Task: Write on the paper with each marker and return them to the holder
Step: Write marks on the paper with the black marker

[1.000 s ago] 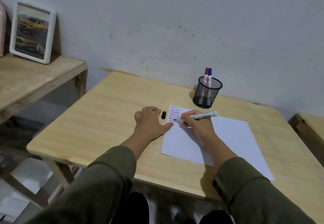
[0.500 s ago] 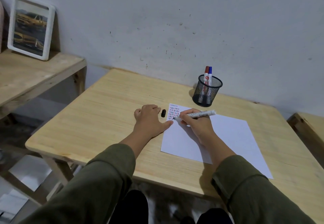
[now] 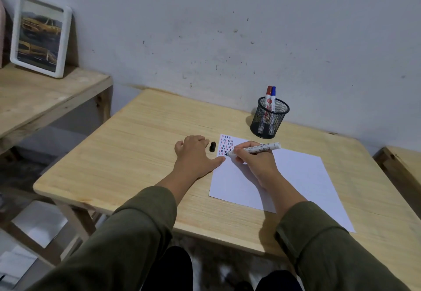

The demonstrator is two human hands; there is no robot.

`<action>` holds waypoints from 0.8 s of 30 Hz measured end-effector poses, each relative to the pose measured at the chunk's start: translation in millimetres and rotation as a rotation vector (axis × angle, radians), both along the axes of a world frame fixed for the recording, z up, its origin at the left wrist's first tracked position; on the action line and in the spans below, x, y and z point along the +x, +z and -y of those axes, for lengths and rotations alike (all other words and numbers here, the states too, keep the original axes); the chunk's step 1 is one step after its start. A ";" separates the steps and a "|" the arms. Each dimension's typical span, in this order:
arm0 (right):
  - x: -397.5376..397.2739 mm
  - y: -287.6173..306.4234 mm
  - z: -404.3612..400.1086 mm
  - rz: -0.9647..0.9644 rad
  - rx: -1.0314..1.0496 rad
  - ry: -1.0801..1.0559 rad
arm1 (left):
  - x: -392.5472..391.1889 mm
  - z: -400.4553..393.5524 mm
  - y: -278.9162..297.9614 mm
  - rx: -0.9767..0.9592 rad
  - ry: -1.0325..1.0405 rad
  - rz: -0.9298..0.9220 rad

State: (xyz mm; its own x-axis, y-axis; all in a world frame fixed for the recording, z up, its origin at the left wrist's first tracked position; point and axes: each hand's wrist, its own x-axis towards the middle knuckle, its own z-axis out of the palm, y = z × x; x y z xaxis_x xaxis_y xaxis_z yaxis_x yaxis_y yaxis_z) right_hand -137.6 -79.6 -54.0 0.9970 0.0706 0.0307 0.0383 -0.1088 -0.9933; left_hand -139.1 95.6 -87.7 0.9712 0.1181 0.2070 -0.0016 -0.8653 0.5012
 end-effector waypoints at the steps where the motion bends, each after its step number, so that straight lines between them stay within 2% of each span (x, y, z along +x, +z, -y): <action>1: 0.2 -0.1 0.2 -0.001 -0.001 -0.004 | -0.2 0.1 0.3 -0.001 0.000 -0.003; 9: -0.5 0.9 1.9 0.004 0.030 -0.002 | -3.0 1.1 4.7 -0.006 -0.015 -0.019; 17: 0.3 3.5 1.3 -0.071 0.249 -0.064 | -7.4 5.9 11.6 -0.057 -0.125 0.152; 21: 0.3 7.8 2.8 -0.088 0.277 -0.100 | -6.8 6.5 18.6 -0.227 -0.127 0.133; 24: 0.9 18.3 9.3 -0.054 0.229 -0.094 | -7.7 9.7 31.0 -0.466 -0.060 0.166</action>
